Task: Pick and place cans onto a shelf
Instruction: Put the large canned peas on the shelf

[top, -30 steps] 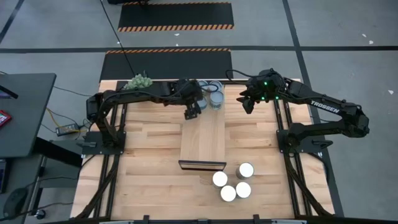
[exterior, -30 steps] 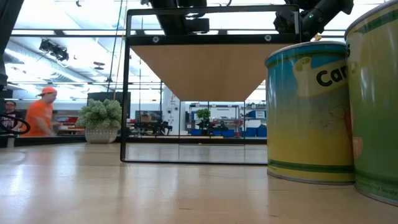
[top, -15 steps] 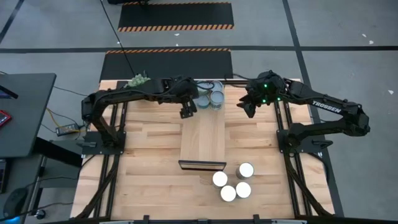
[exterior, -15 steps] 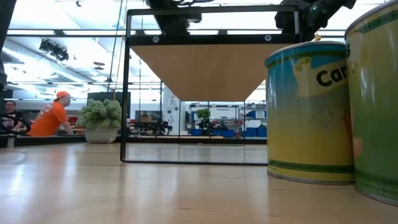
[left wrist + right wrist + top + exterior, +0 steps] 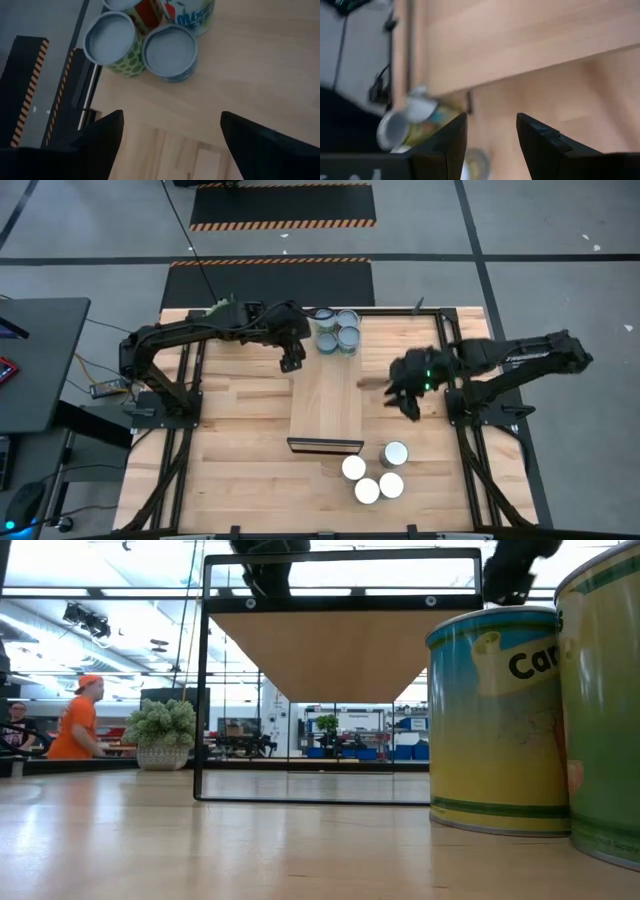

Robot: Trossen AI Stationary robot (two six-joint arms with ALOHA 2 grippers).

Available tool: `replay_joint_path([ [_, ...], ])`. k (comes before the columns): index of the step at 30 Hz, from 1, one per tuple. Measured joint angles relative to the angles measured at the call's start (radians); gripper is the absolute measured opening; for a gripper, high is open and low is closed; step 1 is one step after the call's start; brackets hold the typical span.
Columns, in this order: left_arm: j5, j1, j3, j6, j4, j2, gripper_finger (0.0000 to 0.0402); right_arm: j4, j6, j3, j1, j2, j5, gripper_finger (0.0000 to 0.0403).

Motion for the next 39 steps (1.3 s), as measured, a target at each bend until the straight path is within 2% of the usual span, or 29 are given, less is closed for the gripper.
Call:
replay_joint_path([
  [5,0.000,-0.004,0.000,0.005,-0.012,-0.006,0.0337,-0.019,-0.019,0.000,0.177,0.071,0.000,0.0178],
  [10,0.000,-0.004,0.000,0.005,-0.038,-0.007,0.0336,-0.102,-0.023,0.000,0.268,0.161,0.006,0.0179],
  [14,0.000,-0.004,0.000,0.006,-0.051,-0.007,0.0336,-0.128,-0.086,0.000,0.286,0.211,-0.072,0.0194],
  [18,-0.009,0.002,0.000,0.018,-0.053,-0.007,0.0336,-0.190,-0.191,0.020,0.293,0.261,-0.107,0.0231],
  [21,-0.021,0.009,0.000,0.037,-0.056,-0.007,0.0336,-0.222,-0.293,0.043,0.300,0.287,-0.111,0.0267],
  [26,-0.027,0.018,0.000,0.042,-0.057,-0.007,0.0336,-0.250,-0.346,0.048,0.306,0.294,-0.105,0.0330],
  [29,-0.027,0.026,0.000,0.039,-0.058,-0.007,0.0336,-0.272,-0.377,0.038,0.339,0.299,-0.048,0.0357],
  [33,-0.029,0.032,0.000,0.032,-0.058,-0.007,0.0336,-0.191,-0.372,-0.024,0.385,0.298,0.002,0.0371],
  [39,-0.038,0.031,0.000,0.031,-0.058,-0.007,0.0336,-0.041,-0.329,-0.113,0.417,0.298,0.037,0.0369],
])
